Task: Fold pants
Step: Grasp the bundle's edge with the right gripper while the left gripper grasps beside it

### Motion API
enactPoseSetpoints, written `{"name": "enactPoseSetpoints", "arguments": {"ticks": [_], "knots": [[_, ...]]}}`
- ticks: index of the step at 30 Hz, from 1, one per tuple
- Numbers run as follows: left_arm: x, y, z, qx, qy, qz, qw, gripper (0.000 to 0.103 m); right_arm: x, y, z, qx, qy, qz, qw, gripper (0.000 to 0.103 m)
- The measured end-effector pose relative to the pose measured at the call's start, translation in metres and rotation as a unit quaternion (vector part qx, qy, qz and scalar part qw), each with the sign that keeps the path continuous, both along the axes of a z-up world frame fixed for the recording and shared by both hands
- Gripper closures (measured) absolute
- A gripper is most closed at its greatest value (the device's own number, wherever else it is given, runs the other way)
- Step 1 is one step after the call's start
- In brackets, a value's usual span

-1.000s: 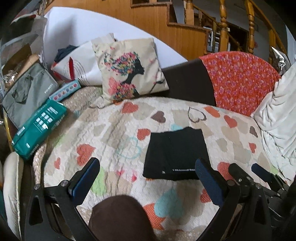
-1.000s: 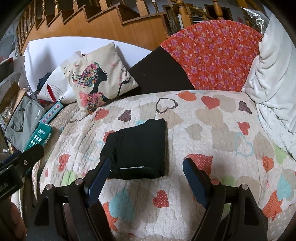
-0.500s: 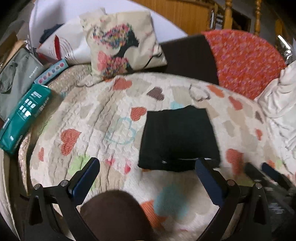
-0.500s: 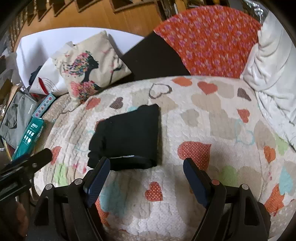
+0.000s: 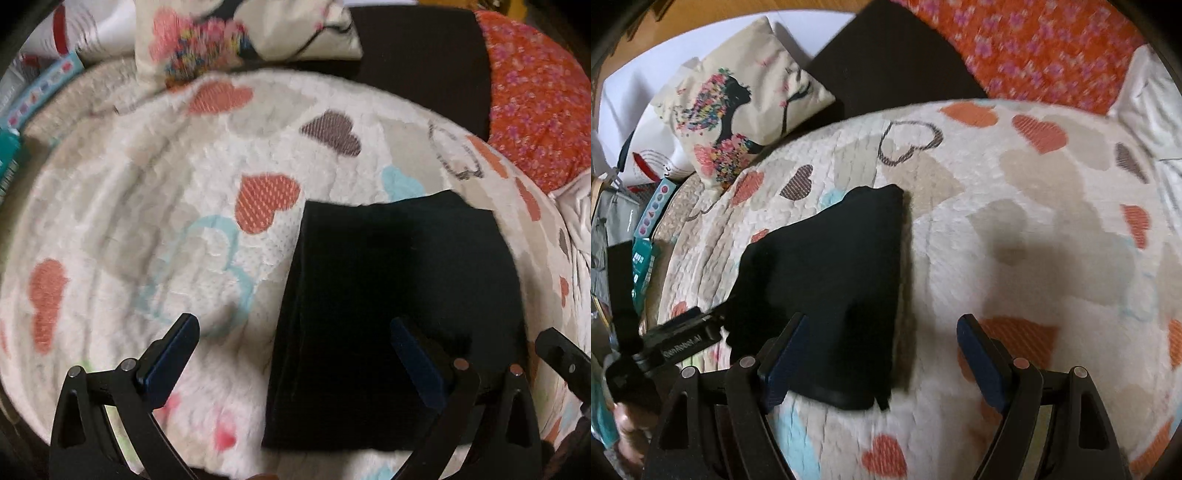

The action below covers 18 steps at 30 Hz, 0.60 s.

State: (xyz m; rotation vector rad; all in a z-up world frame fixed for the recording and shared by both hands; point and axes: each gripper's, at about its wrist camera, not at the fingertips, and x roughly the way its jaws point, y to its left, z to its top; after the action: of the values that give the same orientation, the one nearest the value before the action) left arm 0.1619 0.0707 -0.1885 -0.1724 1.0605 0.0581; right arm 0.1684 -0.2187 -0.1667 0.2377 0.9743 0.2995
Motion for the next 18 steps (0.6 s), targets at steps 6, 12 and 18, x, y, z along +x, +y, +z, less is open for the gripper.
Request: {"name": "enactPoseSetpoints", "arguments": {"ticks": [6,12,18], "knots": [[0.003,0.021,-0.028,-0.108,0.001,0.021,0.9939,0.0,0.041,0.01,-0.031,0.009,0.037,0.0,0.999,0.018],[-0.006,0.014,-0.031,-0.093,-0.036,0.027,0.9946,0.0,0.06,0.017,-0.041,0.032,0.034,0.007,0.999,0.015],[0.009,0.003,-0.017,-0.117,-0.011,-0.001,0.9931,0.047,0.07,0.029,-0.04,0.058,0.036,0.023,0.997,0.039]]}}
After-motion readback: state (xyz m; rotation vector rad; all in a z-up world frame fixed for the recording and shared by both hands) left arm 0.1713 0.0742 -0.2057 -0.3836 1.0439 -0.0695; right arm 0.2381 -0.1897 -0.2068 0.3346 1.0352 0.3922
